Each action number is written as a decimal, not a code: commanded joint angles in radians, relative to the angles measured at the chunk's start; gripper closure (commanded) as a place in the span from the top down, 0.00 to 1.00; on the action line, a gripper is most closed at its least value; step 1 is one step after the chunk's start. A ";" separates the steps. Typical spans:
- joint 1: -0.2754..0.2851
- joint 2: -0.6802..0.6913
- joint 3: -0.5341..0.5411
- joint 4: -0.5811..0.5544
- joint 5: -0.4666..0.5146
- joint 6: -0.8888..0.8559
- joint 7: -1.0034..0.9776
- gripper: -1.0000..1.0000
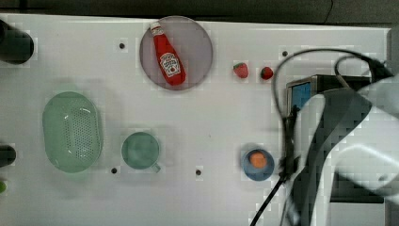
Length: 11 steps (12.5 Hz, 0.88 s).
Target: Pick banana from table and place on oven.
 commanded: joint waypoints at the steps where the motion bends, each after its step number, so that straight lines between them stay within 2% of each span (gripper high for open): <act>1: -0.030 0.002 -0.049 0.015 -0.015 0.111 -0.288 0.21; 4: -0.041 0.084 -0.103 0.012 0.001 0.140 -0.367 0.21; 5: -0.044 0.098 -0.105 0.007 0.017 0.140 -0.367 0.25; 11: -0.051 0.099 -0.105 0.008 0.033 0.155 -0.367 0.92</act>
